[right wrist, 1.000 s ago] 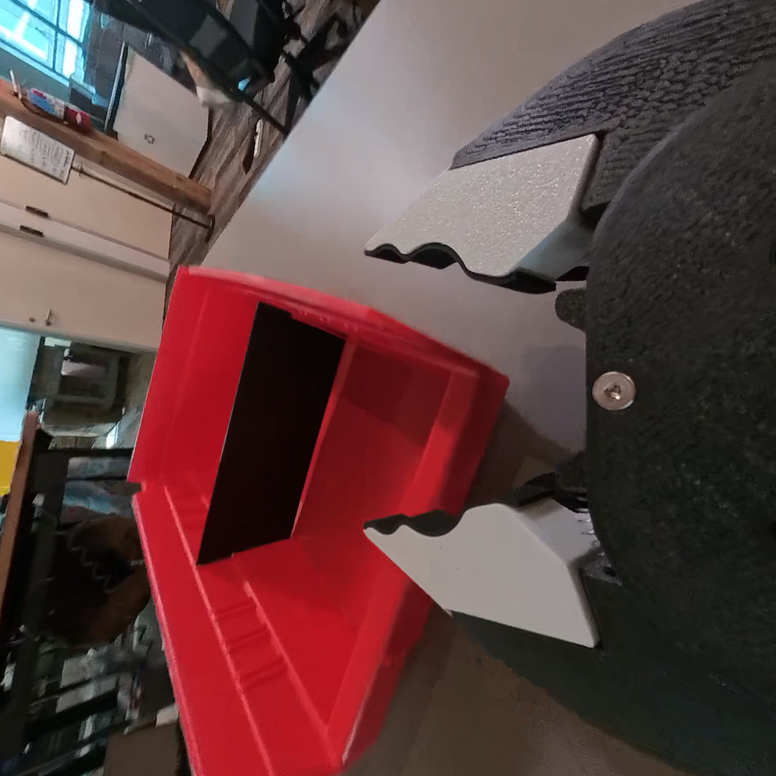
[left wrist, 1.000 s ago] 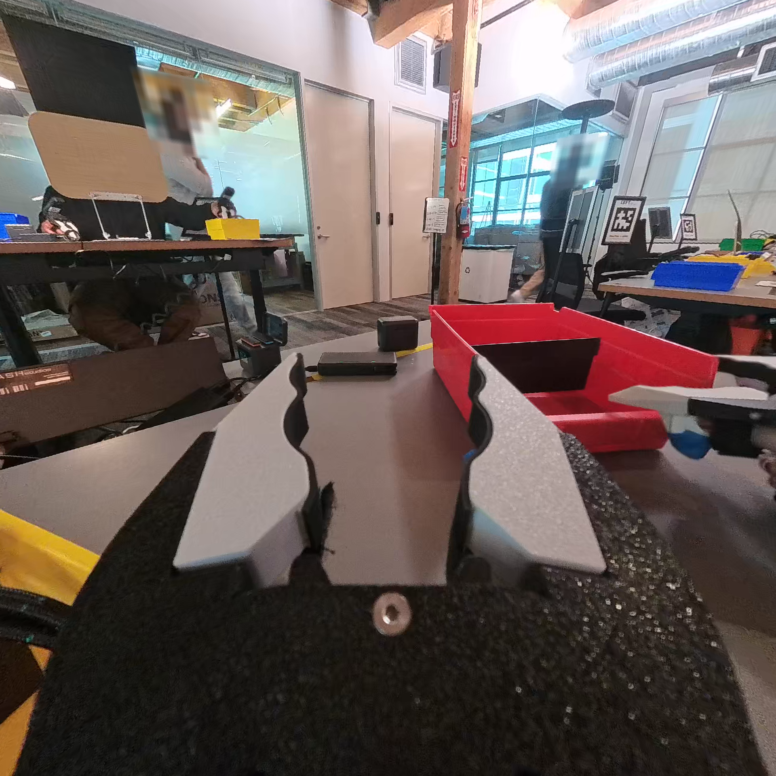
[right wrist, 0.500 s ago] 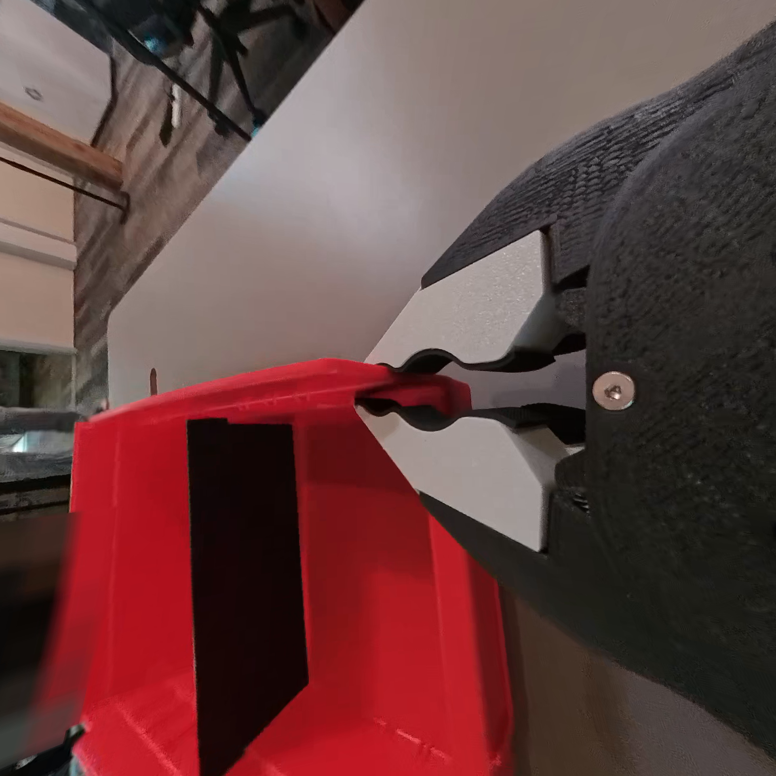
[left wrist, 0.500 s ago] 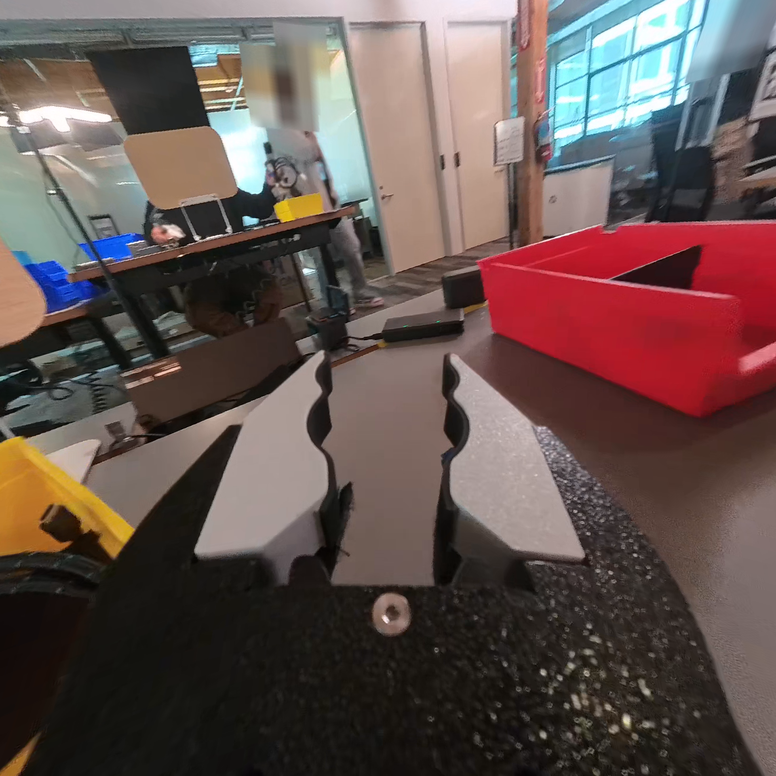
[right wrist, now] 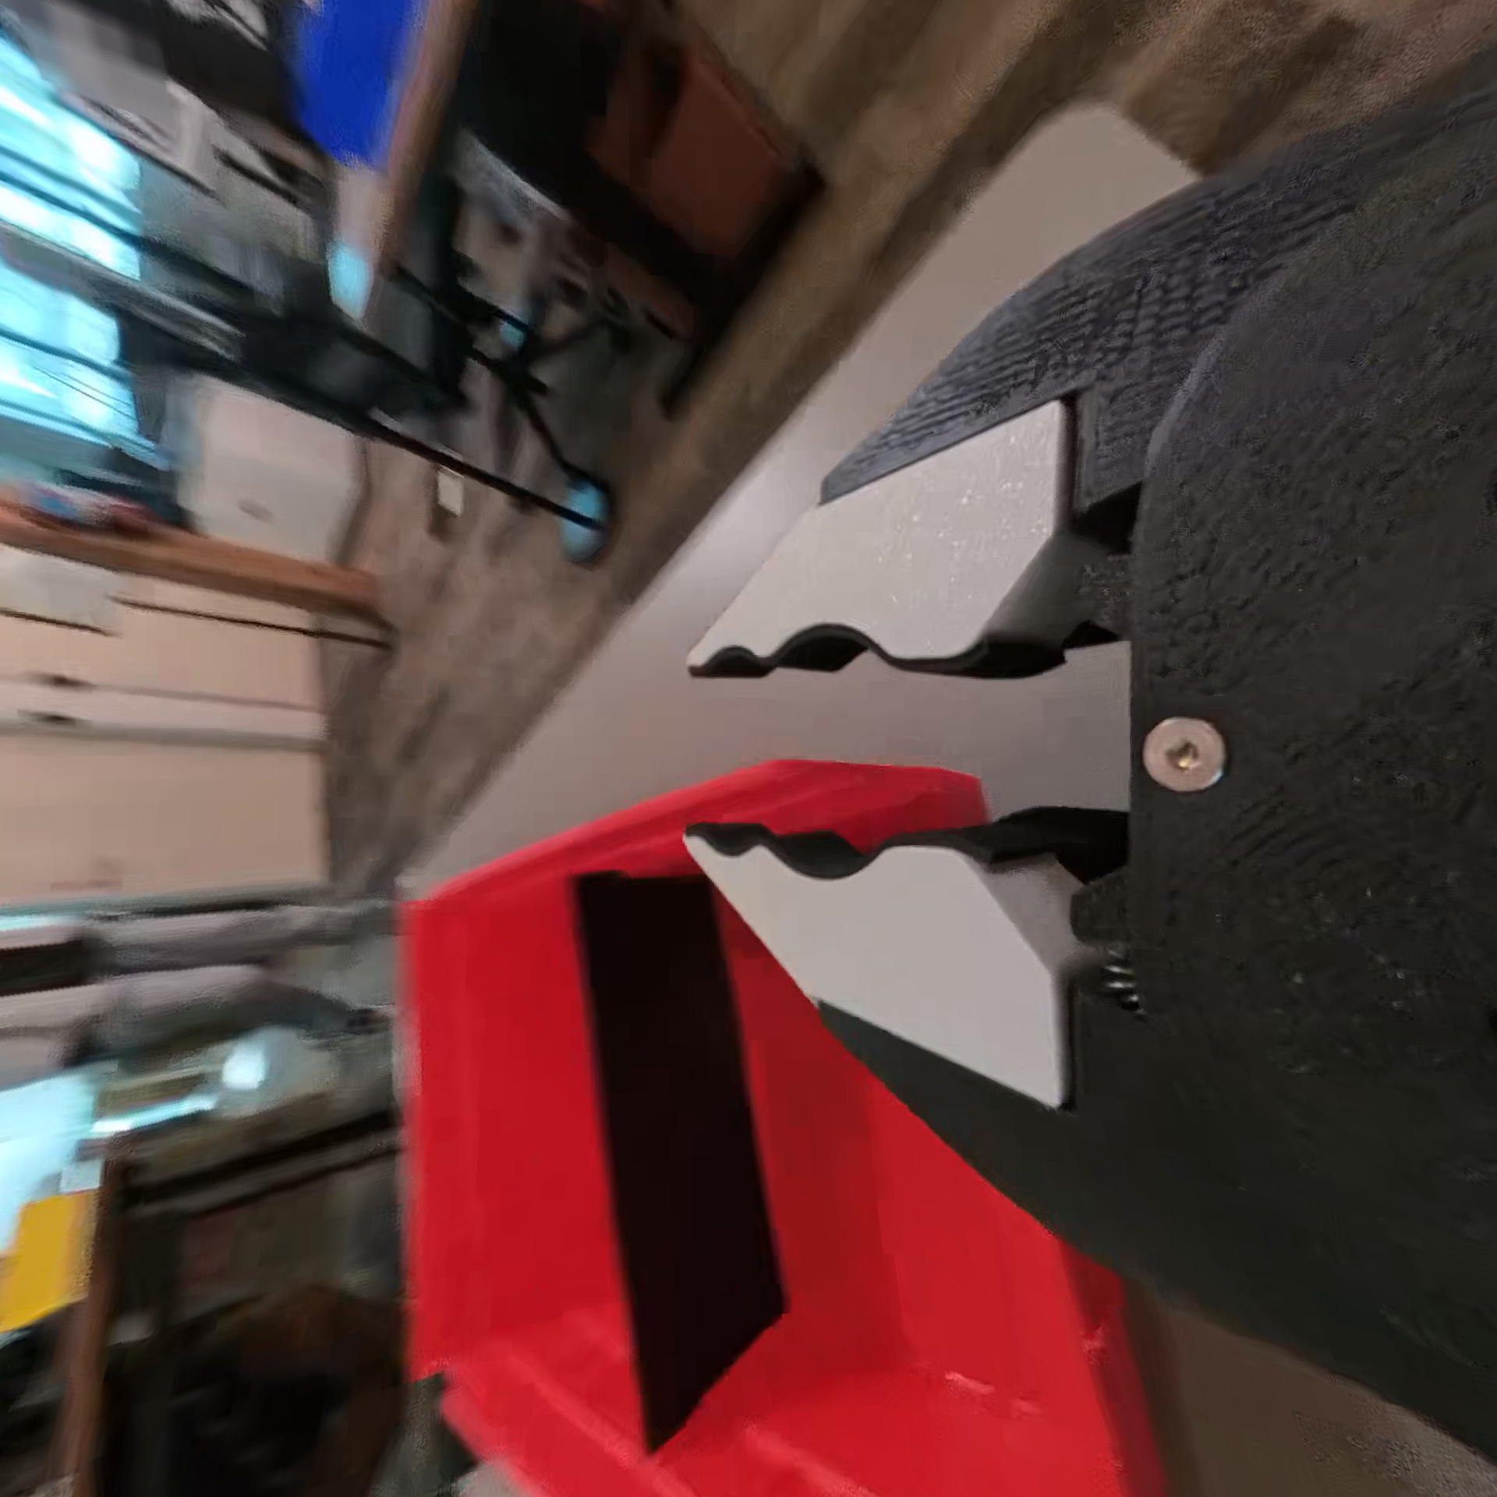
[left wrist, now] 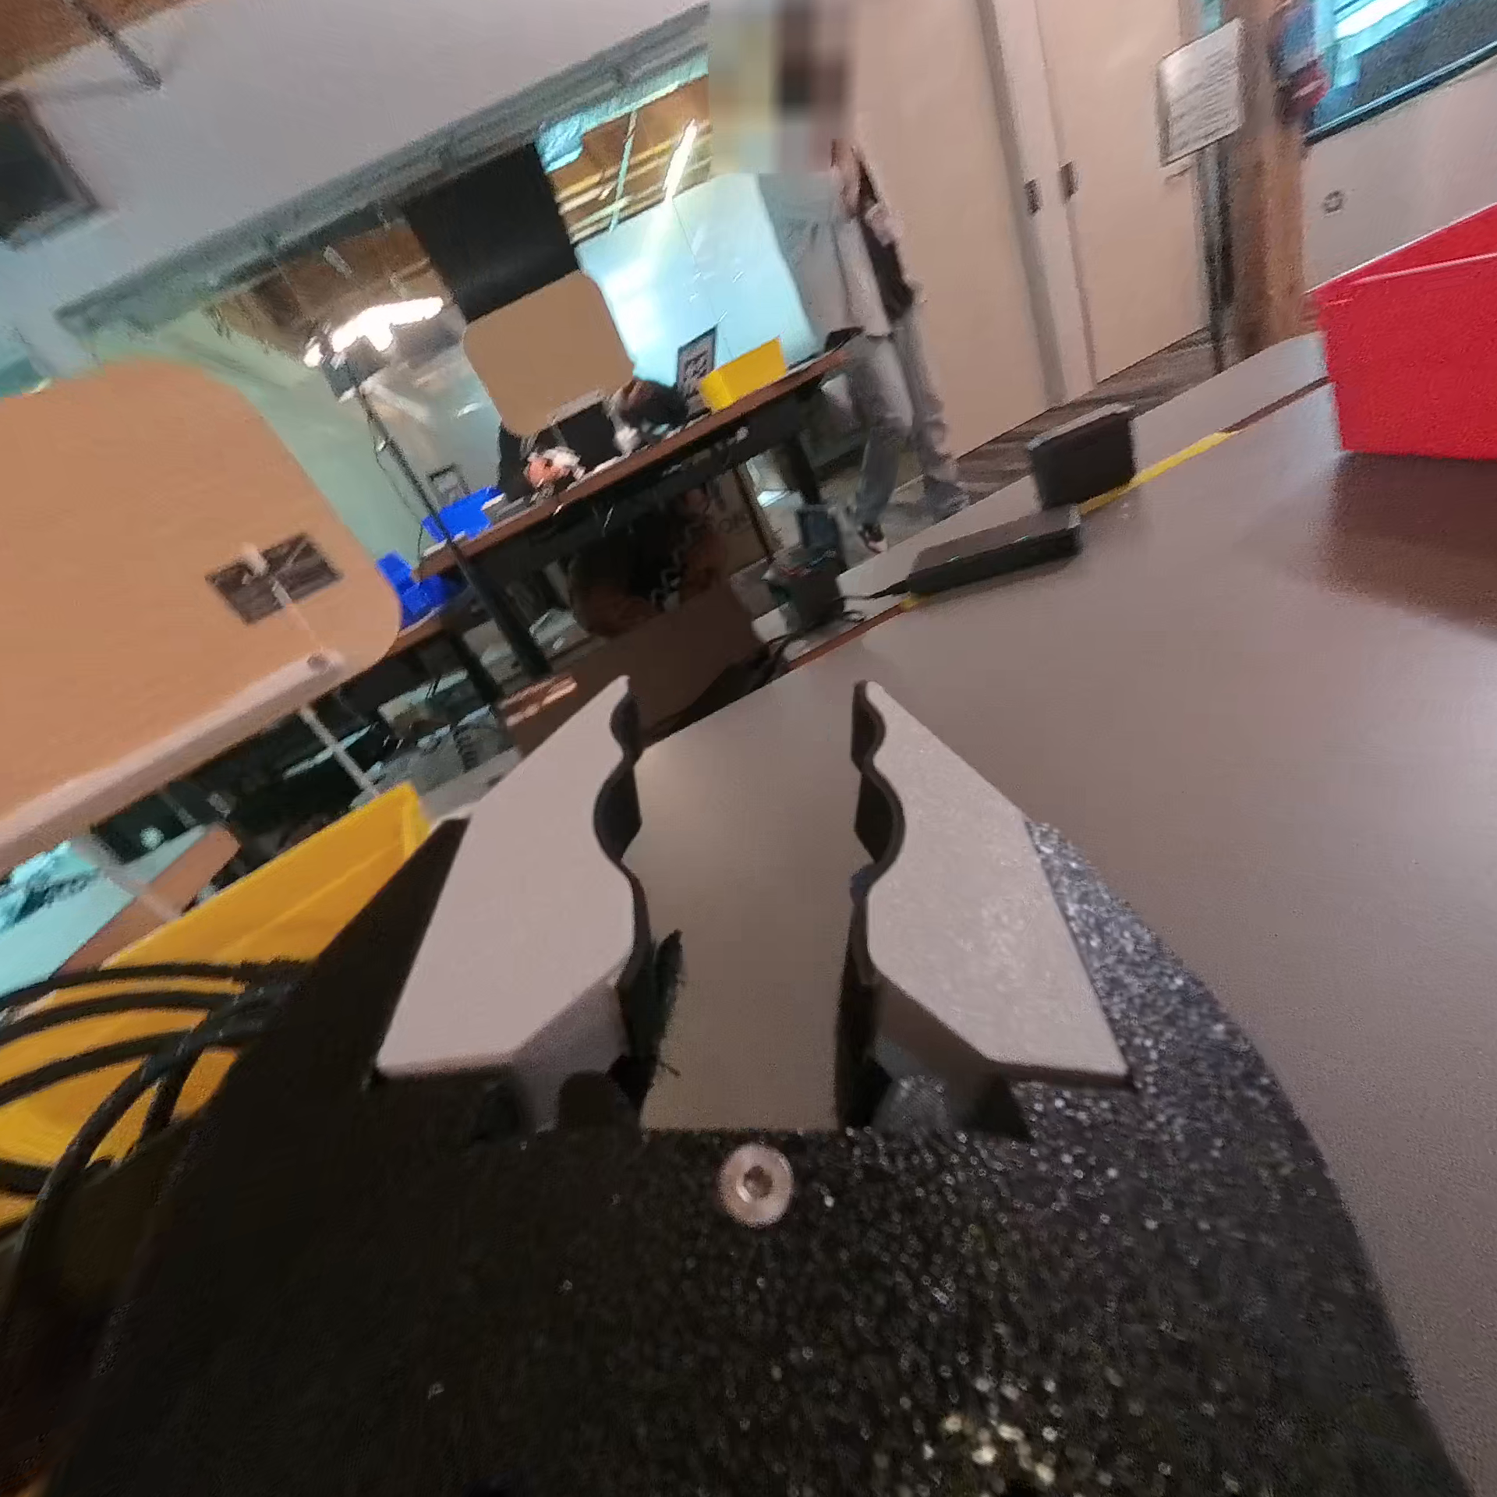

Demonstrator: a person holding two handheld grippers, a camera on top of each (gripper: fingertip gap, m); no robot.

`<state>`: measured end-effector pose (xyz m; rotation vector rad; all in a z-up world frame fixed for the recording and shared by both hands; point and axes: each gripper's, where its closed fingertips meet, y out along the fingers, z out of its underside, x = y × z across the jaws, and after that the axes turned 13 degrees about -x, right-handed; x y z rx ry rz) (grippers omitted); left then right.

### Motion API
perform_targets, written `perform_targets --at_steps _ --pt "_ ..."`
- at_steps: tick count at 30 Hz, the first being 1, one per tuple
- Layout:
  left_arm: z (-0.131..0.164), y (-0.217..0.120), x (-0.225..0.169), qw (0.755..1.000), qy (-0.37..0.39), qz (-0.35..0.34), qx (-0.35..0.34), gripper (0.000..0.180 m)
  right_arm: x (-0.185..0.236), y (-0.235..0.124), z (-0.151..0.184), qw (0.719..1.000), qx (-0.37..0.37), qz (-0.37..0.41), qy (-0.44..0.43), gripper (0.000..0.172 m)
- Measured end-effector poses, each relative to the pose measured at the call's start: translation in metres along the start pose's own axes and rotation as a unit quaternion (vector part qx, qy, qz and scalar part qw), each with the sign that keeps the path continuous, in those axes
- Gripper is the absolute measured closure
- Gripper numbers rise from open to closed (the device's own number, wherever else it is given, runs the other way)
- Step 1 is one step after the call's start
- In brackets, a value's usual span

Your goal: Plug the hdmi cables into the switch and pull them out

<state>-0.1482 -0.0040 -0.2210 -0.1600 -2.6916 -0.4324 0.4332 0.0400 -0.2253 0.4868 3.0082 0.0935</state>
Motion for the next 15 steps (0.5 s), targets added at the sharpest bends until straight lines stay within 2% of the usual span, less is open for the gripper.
perform_targets --at_steps 3,6,9,10,12,15 --pt "-0.014 0.009 -0.030 0.997 -0.051 0.060 -0.015 0.118 0.030 -0.026 -0.078 0.990 -0.139 -0.023 -0.021 0.129" --pt "-0.004 0.029 -0.044 0.985 -0.148 0.088 0.024 0.106 0.118 -0.053 -0.116 0.970 -0.193 -0.146 -0.021 0.127" --pt "0.024 0.052 -0.049 0.963 -0.235 0.086 0.098 0.093 0.226 -0.086 -0.106 0.938 -0.159 -0.309 -0.014 0.119" --pt "0.037 0.058 -0.048 0.956 -0.253 0.076 0.126 0.096 0.262 -0.102 -0.096 0.920 -0.137 -0.367 -0.010 0.120" --pt "0.064 0.067 -0.040 0.953 -0.245 0.038 0.173 0.101 0.323 -0.138 -0.075 0.882 -0.089 -0.463 -0.003 0.121" --pt "0.098 0.072 -0.032 0.952 -0.202 0.007 0.230 0.093 0.389 -0.189 -0.065 0.830 -0.063 -0.554 0.027 0.112"
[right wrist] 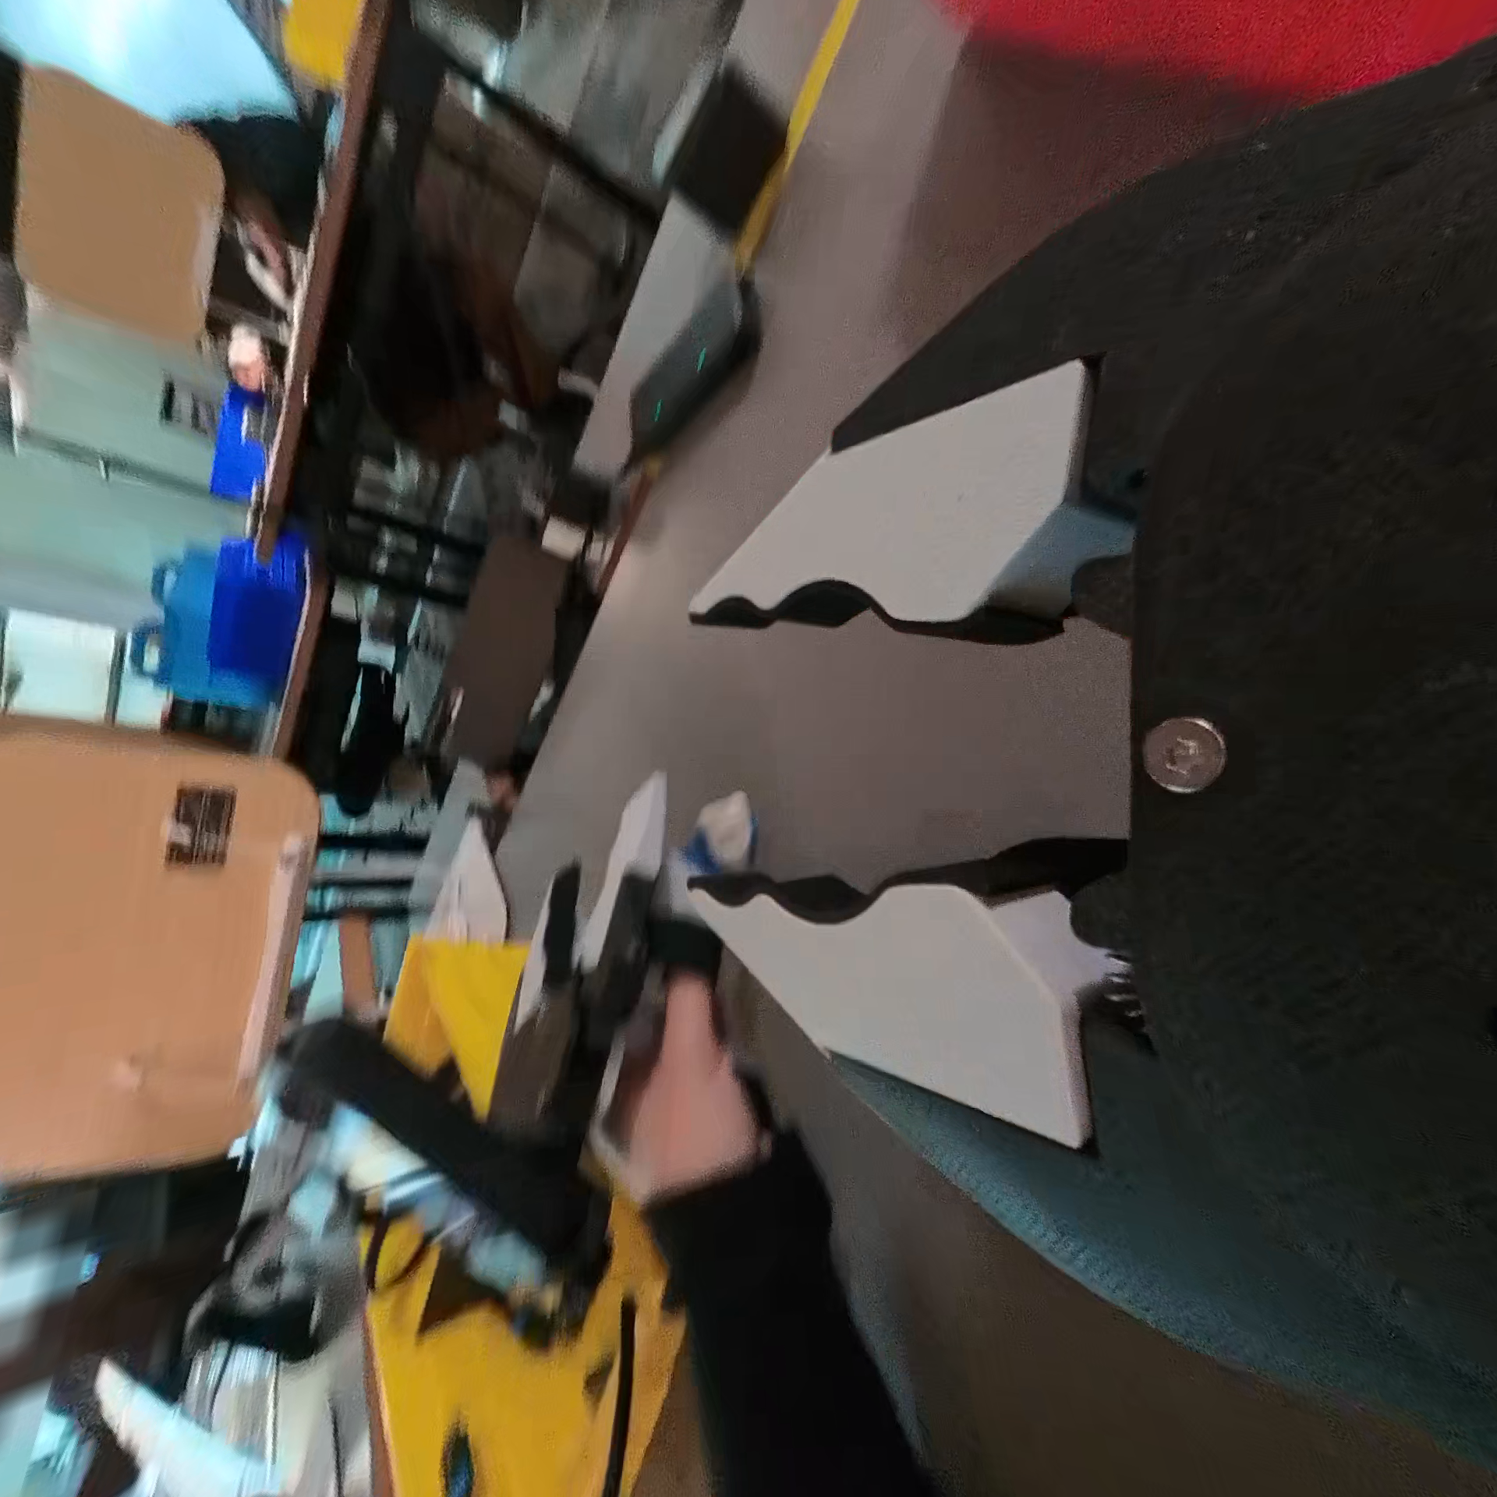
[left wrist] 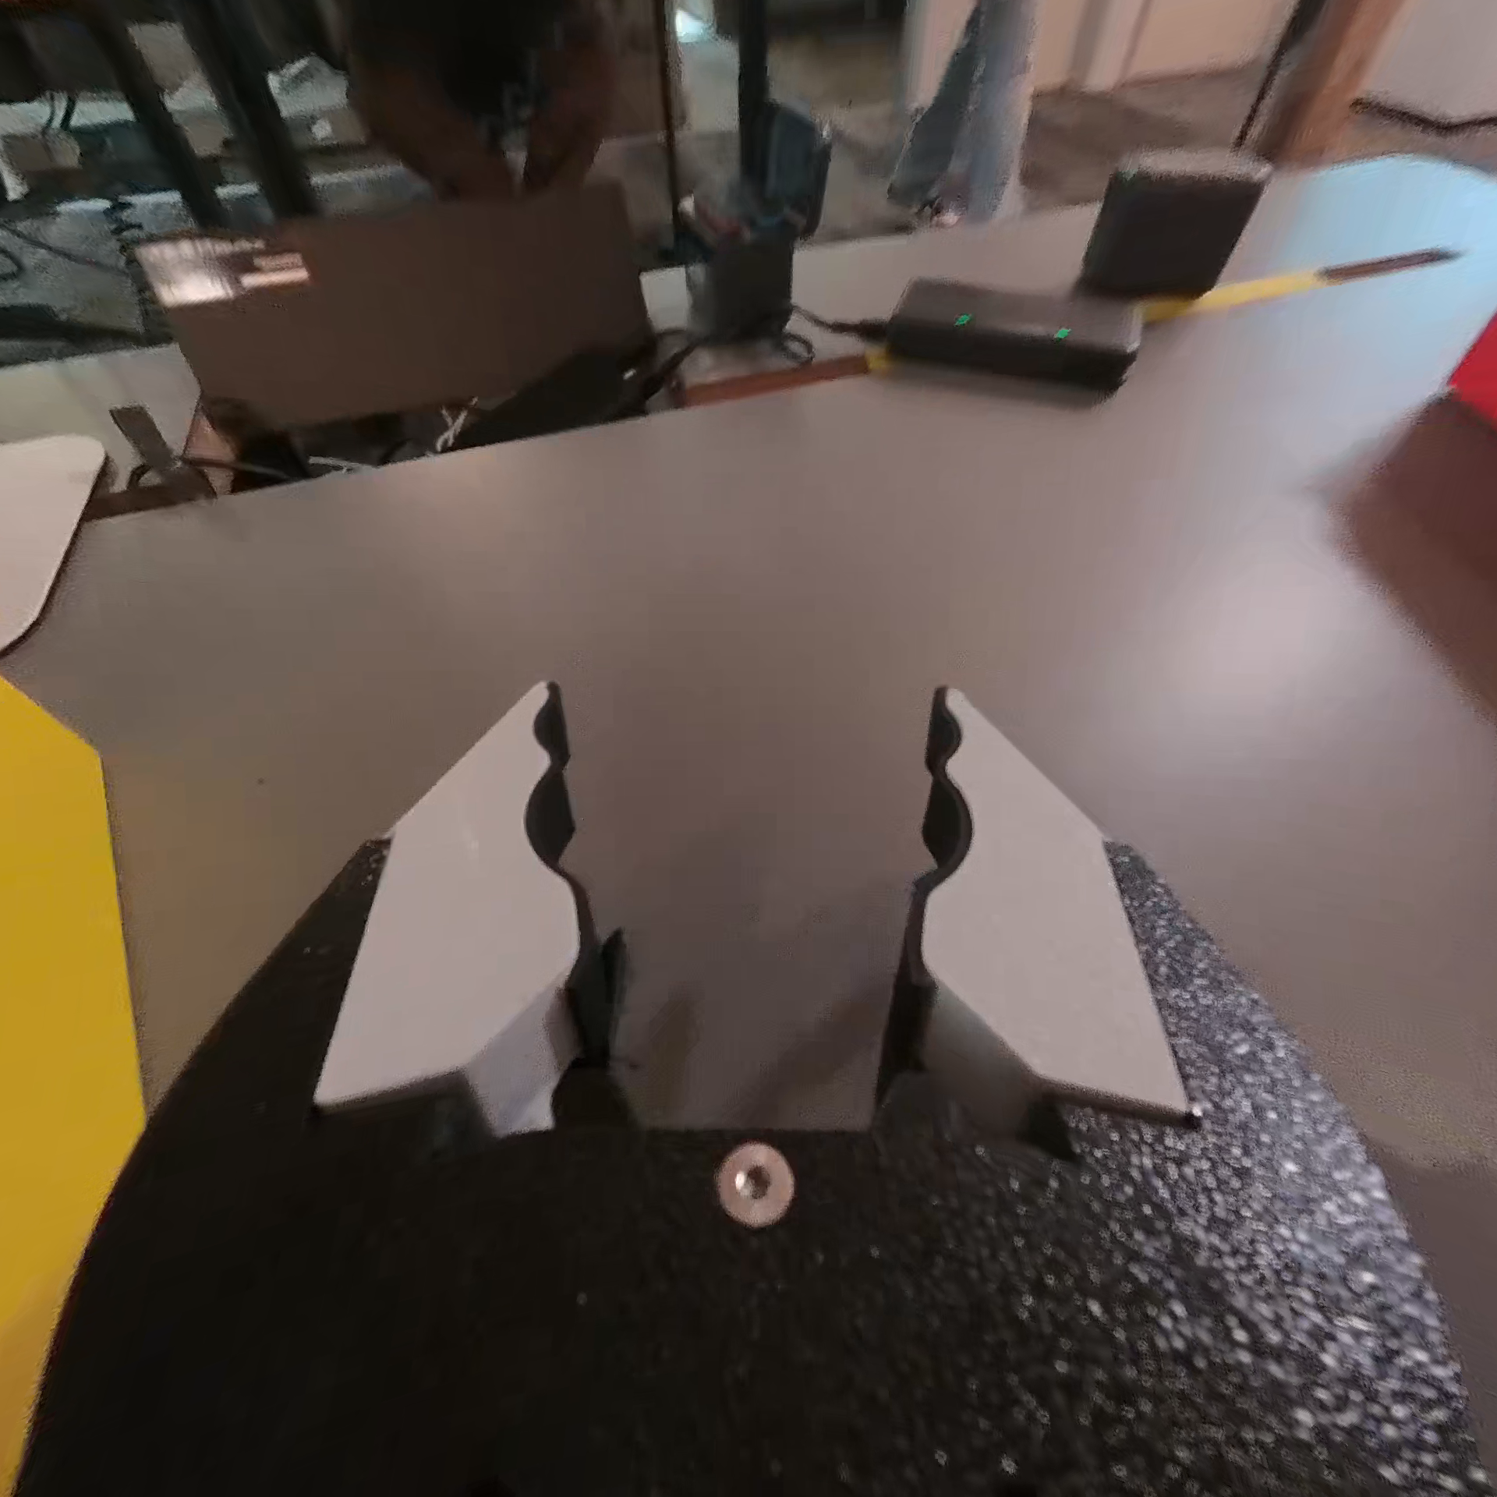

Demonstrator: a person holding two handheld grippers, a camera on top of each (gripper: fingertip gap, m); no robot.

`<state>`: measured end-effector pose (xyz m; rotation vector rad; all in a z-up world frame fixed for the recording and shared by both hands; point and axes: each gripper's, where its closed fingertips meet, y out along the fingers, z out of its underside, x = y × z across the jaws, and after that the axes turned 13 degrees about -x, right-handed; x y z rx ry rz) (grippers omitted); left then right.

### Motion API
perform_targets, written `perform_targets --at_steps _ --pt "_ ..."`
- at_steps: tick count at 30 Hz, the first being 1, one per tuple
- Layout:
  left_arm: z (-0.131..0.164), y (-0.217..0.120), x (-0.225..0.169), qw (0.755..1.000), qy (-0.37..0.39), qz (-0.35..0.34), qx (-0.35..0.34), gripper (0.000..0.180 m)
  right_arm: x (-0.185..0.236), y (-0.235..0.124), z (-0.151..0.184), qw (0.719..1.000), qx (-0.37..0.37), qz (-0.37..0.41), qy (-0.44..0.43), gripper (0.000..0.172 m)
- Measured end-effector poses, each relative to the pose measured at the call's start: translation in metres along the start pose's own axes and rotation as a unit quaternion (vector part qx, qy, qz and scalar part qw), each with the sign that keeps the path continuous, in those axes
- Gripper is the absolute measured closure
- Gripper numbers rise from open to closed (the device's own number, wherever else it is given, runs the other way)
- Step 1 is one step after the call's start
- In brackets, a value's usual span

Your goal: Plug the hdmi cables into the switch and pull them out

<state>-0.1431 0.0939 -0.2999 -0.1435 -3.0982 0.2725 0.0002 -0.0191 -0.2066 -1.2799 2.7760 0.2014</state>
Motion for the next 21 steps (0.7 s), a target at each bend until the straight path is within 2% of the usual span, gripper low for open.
perform_targets --at_steps 1,5,6,10,19,21 --pt "0.005 0.003 0.001 1.000 0.000 -0.001 0.009 0.087 0.018 0.011 0.001 1.000 -0.003 -0.019 0.018 0.104" --pt "0.014 0.007 -0.001 1.000 0.004 0.003 0.023 0.057 0.058 0.048 0.001 0.996 0.000 -0.036 0.084 0.050" --pt "0.015 0.007 0.000 1.000 0.010 -0.001 0.025 0.055 0.062 0.055 0.000 0.996 0.001 -0.031 0.084 0.045" --pt "0.019 0.008 0.001 0.999 0.023 -0.004 0.030 0.050 0.070 0.076 0.005 0.997 0.022 -0.016 0.067 0.037" --pt "0.020 0.006 0.004 0.998 0.051 -0.010 0.037 0.045 0.081 0.091 0.018 0.995 0.073 -0.020 0.065 0.041" --pt "0.022 0.005 0.003 0.998 0.055 -0.002 0.044 0.039 0.081 0.091 0.018 0.994 0.074 -0.021 0.076 0.041"
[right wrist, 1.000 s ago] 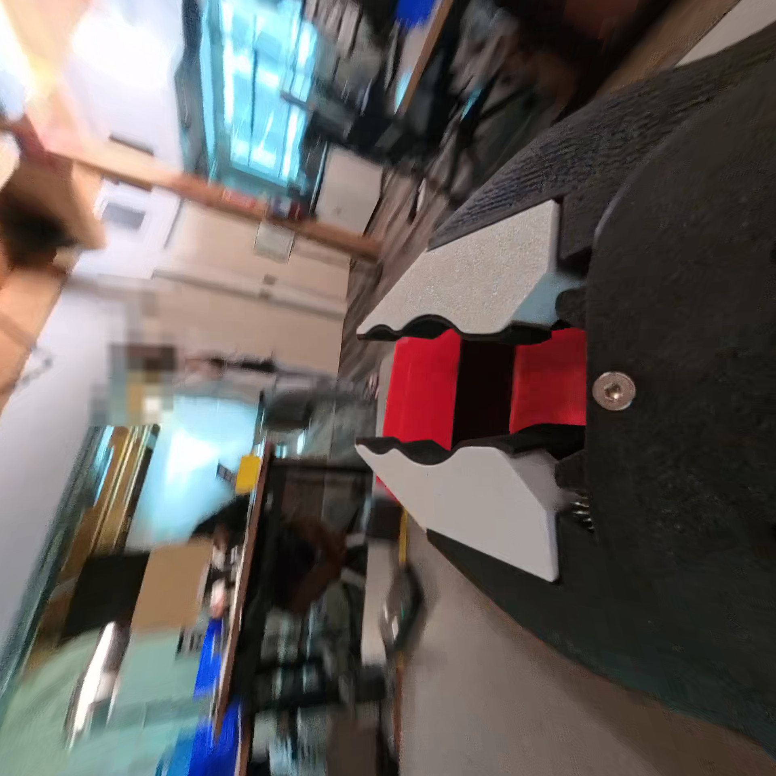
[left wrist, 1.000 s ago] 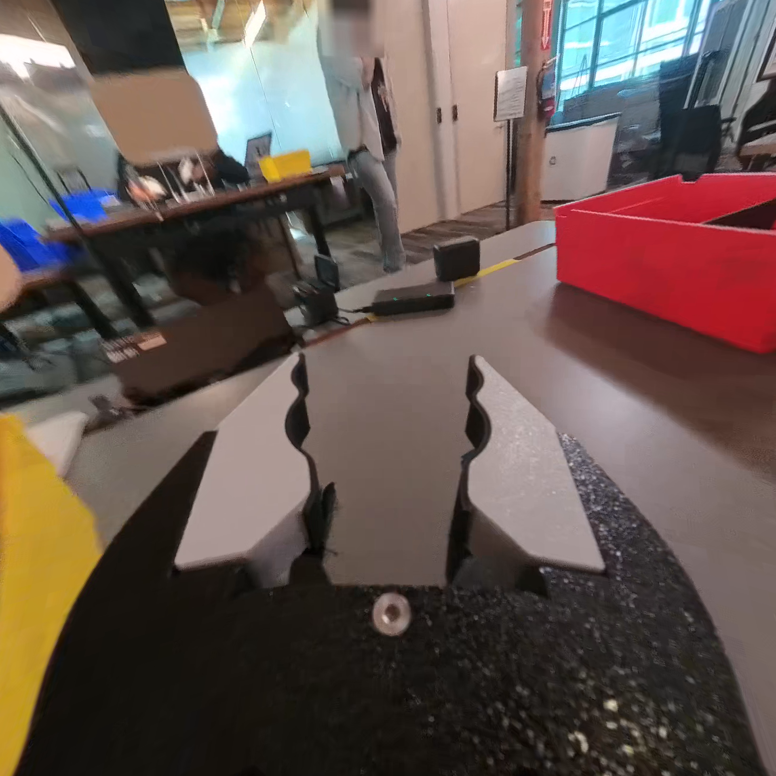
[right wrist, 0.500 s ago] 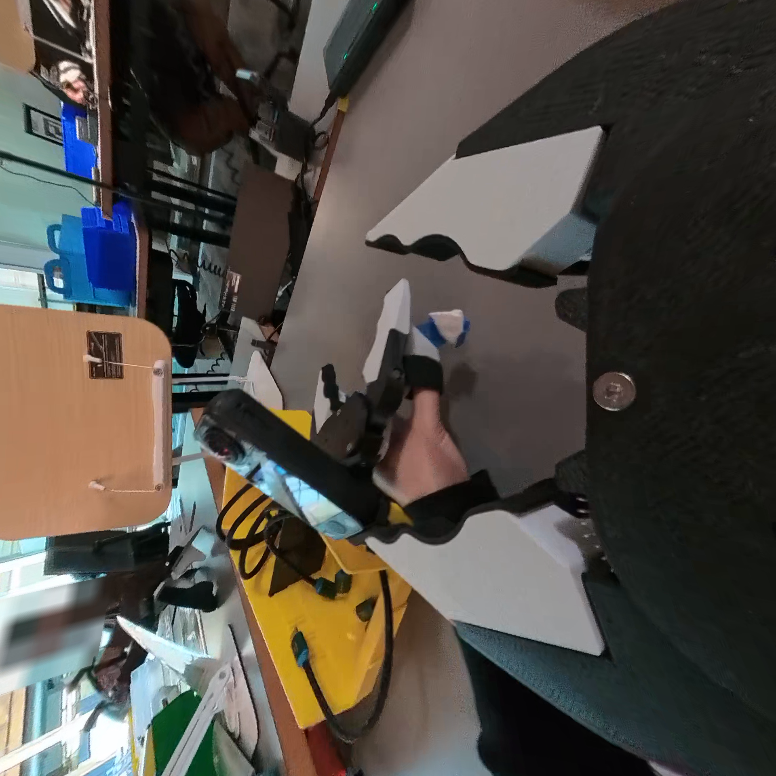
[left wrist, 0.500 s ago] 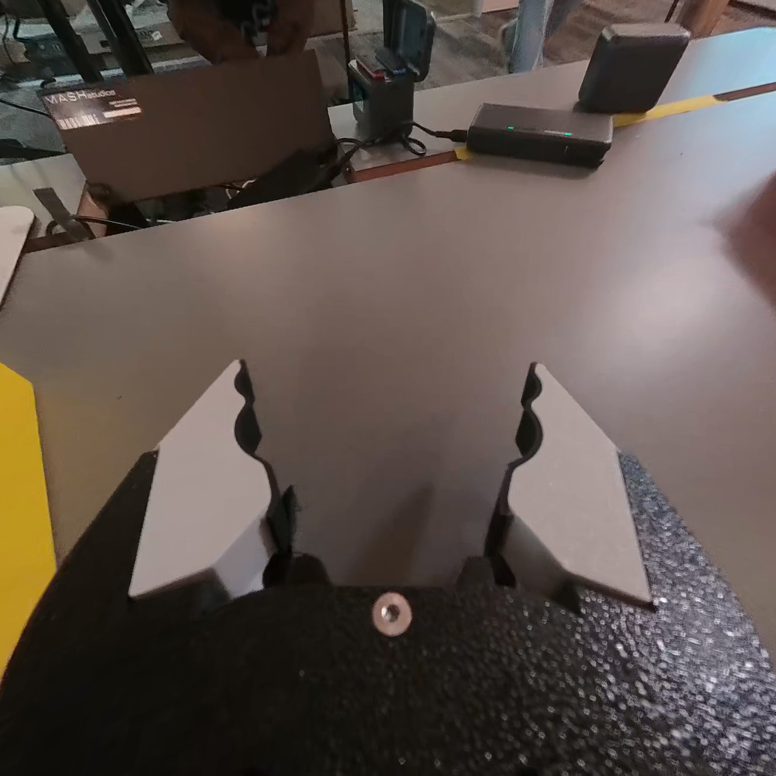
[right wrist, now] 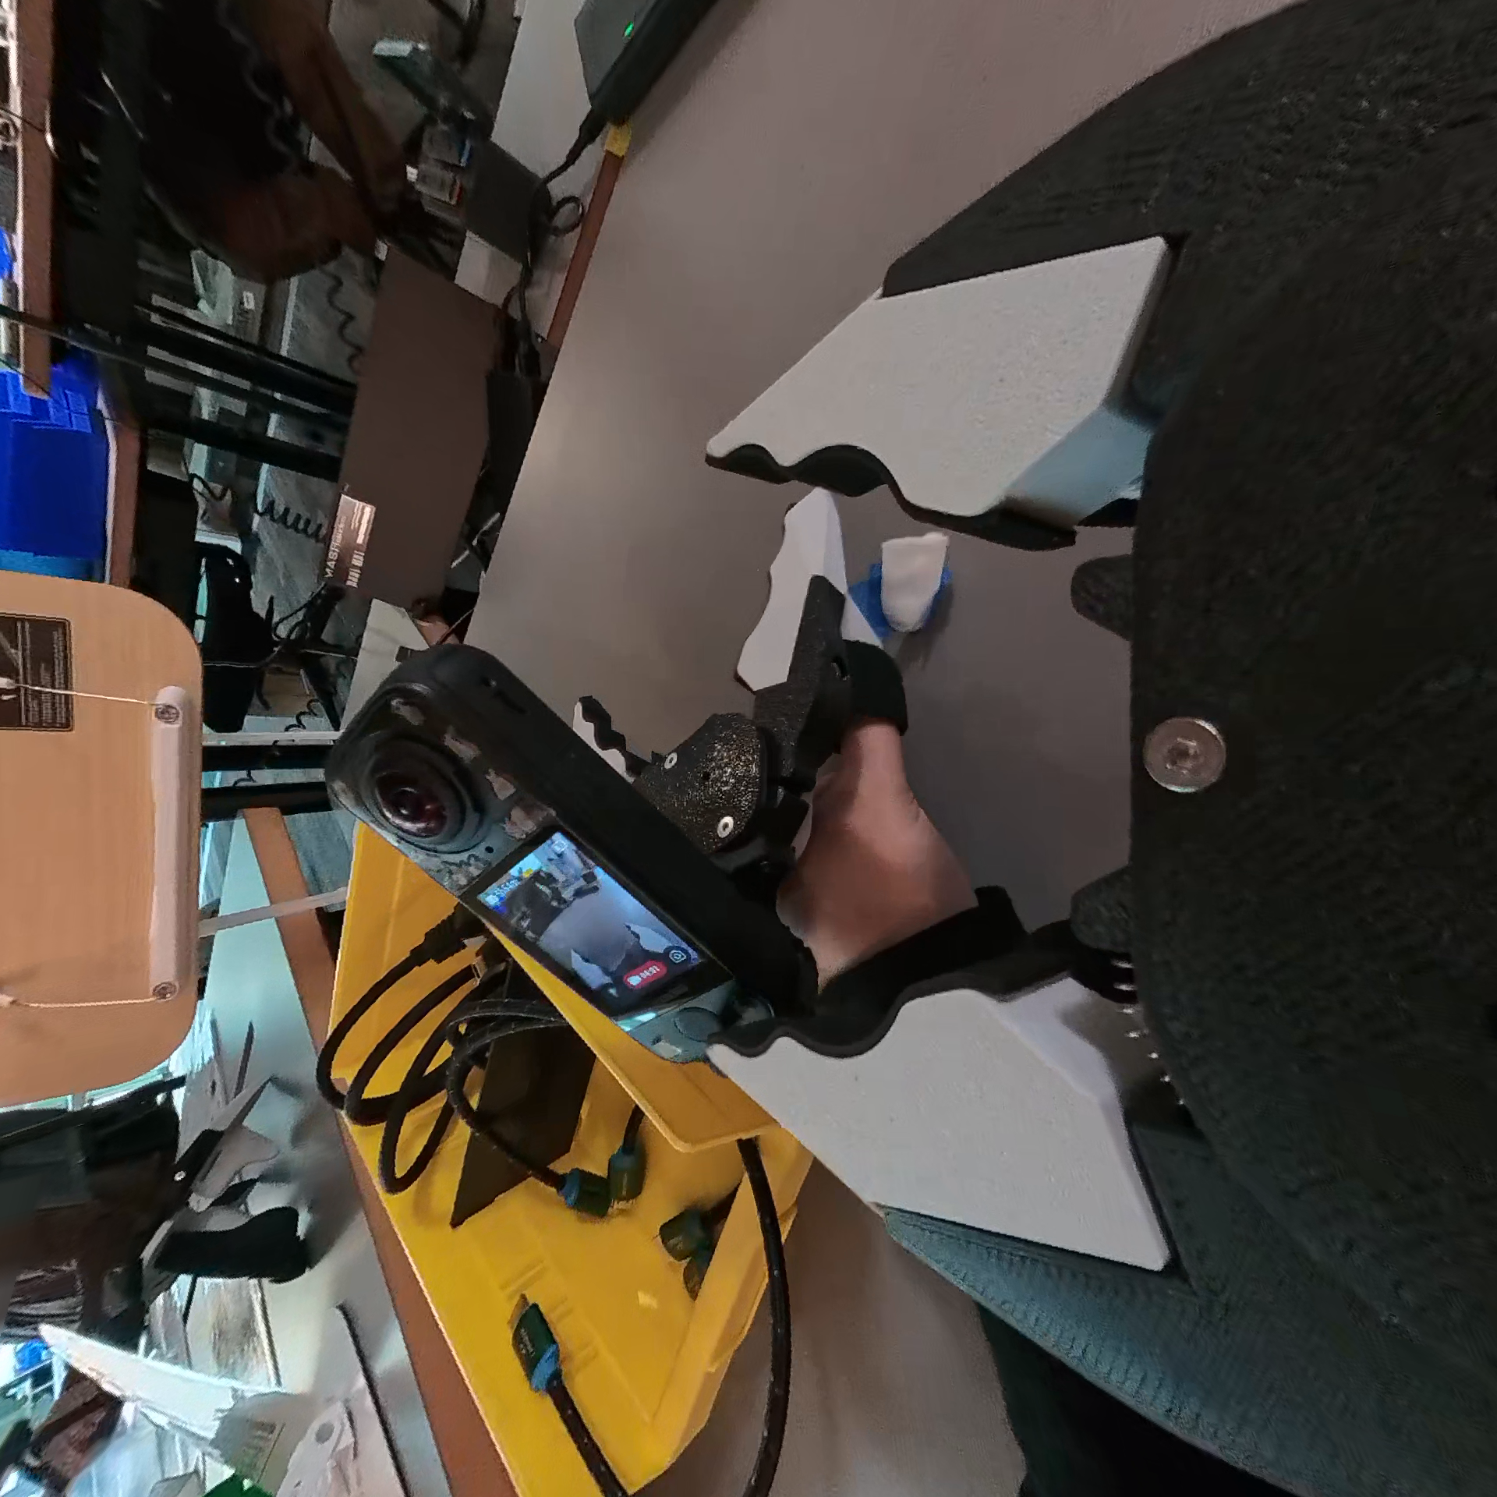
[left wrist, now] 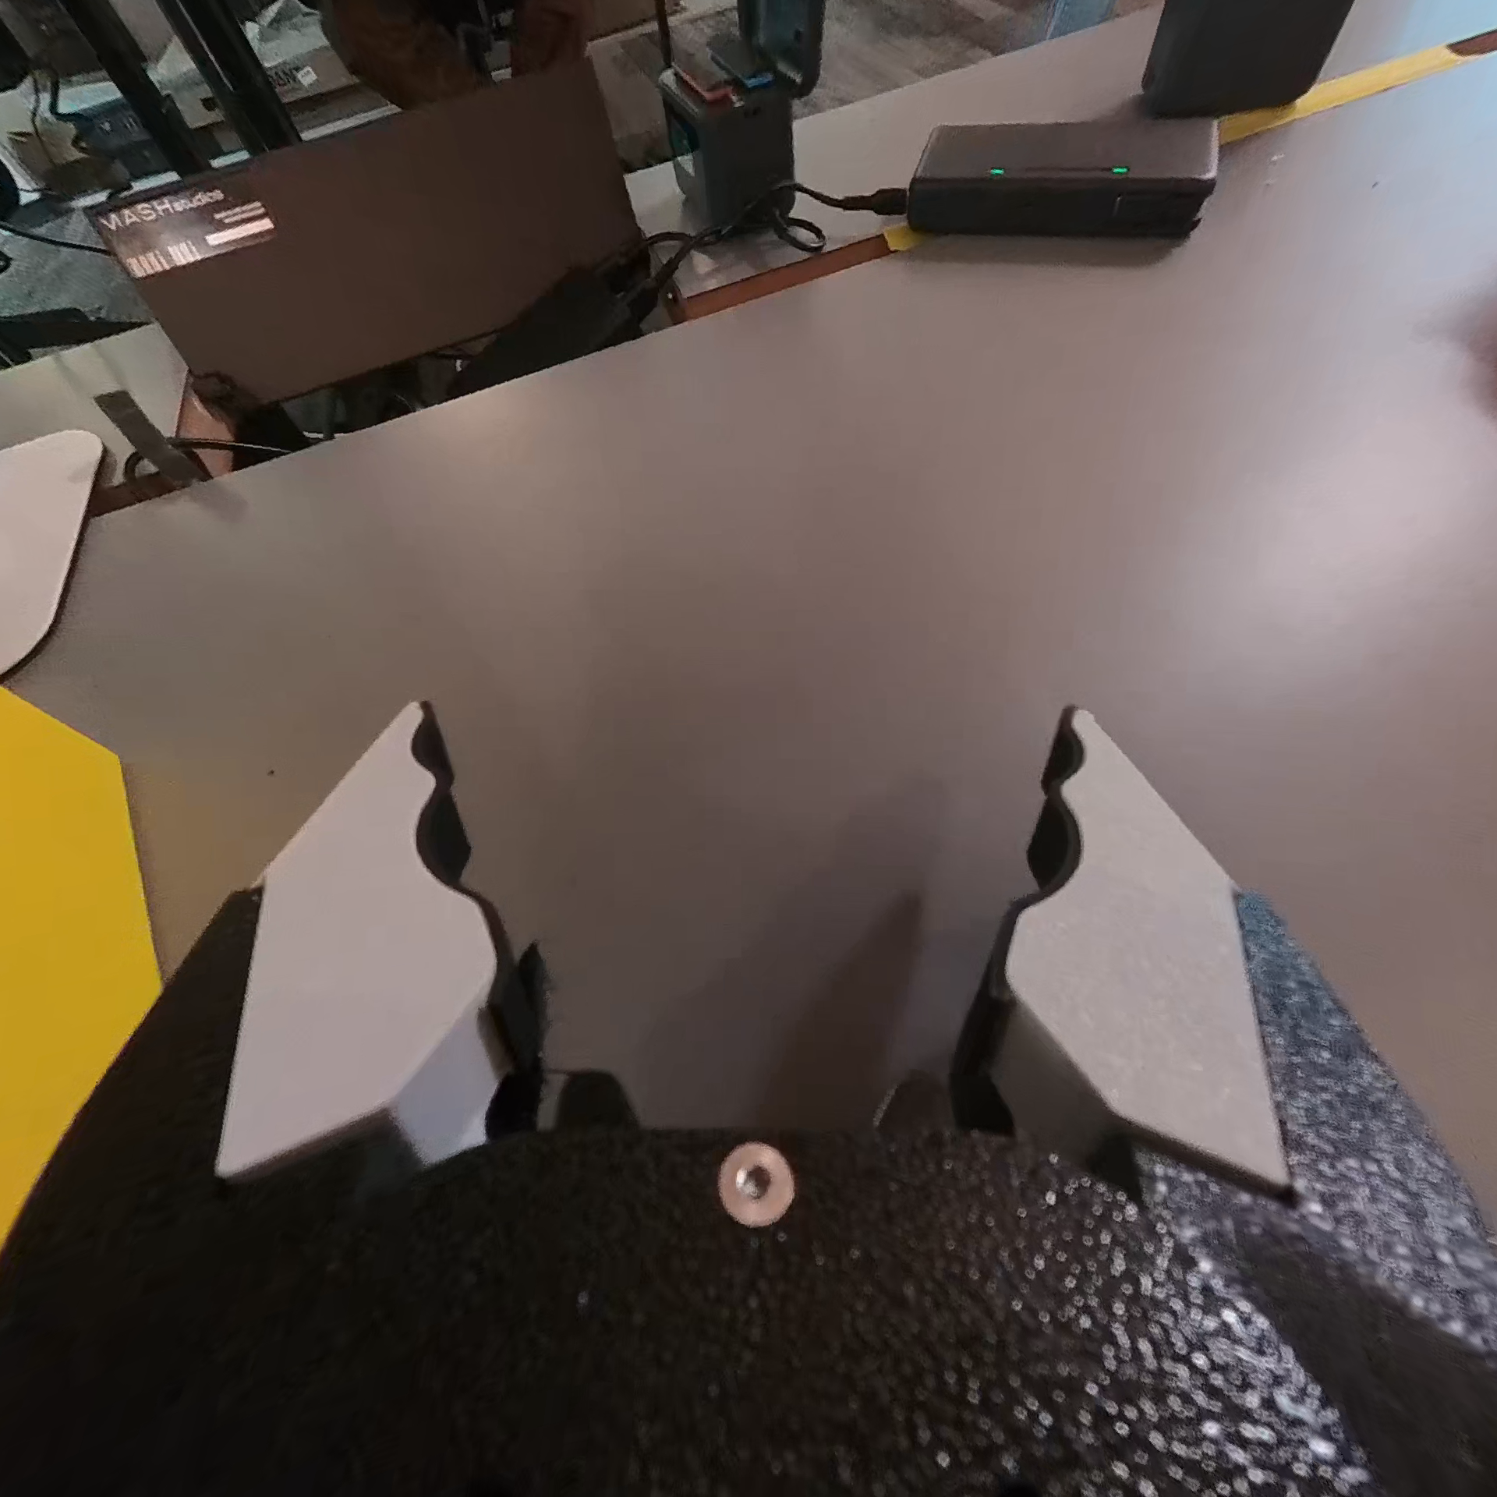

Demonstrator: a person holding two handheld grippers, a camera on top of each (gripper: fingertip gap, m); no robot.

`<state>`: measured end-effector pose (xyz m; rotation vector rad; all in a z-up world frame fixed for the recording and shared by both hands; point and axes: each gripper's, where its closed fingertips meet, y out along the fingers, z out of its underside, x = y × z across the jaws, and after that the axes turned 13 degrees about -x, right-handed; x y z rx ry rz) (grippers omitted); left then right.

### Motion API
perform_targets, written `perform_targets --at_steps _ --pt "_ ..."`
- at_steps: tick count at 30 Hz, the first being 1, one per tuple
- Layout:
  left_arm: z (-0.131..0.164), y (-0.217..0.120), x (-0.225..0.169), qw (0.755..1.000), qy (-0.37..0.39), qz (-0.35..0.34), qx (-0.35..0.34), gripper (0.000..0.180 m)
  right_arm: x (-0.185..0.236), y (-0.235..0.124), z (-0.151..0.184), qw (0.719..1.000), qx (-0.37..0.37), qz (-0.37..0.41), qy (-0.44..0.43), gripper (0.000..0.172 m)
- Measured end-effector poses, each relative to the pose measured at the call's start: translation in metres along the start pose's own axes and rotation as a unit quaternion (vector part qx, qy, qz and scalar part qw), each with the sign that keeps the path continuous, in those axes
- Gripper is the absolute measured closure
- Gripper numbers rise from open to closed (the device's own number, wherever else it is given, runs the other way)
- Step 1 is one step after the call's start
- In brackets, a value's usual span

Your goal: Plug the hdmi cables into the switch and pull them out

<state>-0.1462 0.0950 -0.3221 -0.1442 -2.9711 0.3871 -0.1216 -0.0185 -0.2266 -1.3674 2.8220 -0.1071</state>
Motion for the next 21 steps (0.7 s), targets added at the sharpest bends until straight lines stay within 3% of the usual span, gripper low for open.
perform_targets --at_steps 3,14,19,21 --pt "0.003 -0.002 0.008 1.000 0.012 -0.019 0.012 0.040 0.000 0.000 -0.001 1.000 0.001 -0.001 0.013 0.041" --pt "-0.005 -0.015 0.046 0.975 0.181 -0.125 0.023 0.045 -0.002 -0.006 0.004 0.998 0.024 -0.029 0.059 0.043" --pt "0.006 -0.019 0.056 0.961 0.227 -0.137 0.079 0.048 -0.013 -0.009 0.005 0.998 0.026 -0.013 0.052 0.041" --pt "0.006 -0.017 0.052 0.963 0.227 -0.129 0.072 0.062 -0.010 -0.011 0.005 0.999 0.026 -0.015 0.033 0.048"
